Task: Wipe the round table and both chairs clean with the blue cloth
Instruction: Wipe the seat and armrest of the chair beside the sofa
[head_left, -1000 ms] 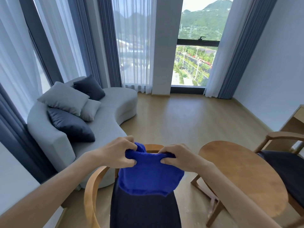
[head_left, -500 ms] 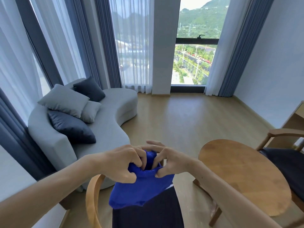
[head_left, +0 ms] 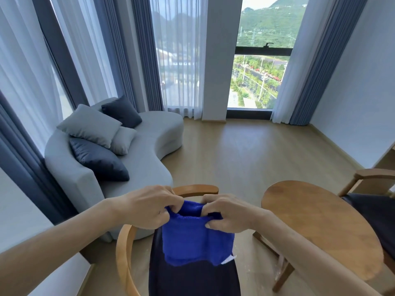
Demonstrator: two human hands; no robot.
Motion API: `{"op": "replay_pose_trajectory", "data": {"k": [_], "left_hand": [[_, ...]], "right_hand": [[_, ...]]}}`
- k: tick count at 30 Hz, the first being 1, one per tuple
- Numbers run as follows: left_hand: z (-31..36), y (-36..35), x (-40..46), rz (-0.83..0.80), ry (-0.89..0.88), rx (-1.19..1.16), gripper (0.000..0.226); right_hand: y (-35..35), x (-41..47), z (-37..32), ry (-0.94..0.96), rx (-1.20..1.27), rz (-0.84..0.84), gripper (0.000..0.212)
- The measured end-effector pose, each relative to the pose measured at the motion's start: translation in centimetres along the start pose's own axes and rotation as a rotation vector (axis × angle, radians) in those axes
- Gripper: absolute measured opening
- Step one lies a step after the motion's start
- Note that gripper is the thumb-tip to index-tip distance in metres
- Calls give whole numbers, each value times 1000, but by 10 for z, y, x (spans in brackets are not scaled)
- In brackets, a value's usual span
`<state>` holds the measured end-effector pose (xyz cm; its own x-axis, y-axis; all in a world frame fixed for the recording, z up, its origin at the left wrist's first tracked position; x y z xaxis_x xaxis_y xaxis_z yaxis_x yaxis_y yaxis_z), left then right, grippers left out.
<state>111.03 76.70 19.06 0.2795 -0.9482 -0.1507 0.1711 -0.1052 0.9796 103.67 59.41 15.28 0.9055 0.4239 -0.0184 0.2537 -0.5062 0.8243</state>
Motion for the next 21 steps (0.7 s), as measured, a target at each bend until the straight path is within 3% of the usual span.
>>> {"op": "replay_pose_trajectory", "data": {"k": [9, 17, 21], "left_hand": [[6, -7, 7, 151, 21, 6, 15], [9, 3, 2, 268, -25, -65, 17], [0, -2, 6, 262, -23, -74, 18]], "right_hand": [[12, -13, 6, -96, 19, 23, 5], [15, -22, -1, 17, 29, 193, 11], [15, -13, 4, -44, -27, 144, 11]]}}
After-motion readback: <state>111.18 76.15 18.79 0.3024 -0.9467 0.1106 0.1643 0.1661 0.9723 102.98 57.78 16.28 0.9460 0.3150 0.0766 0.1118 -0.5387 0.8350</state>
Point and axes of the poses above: each hand's wrist, its own x-axis towards the middle knuckle, its own y-axis out of the back of the hand, z = x × y, the point moved 4 cm from there along x, towards the middle knuckle, and after that the axes turned 8 degrees about x, right-handed, at the moved point
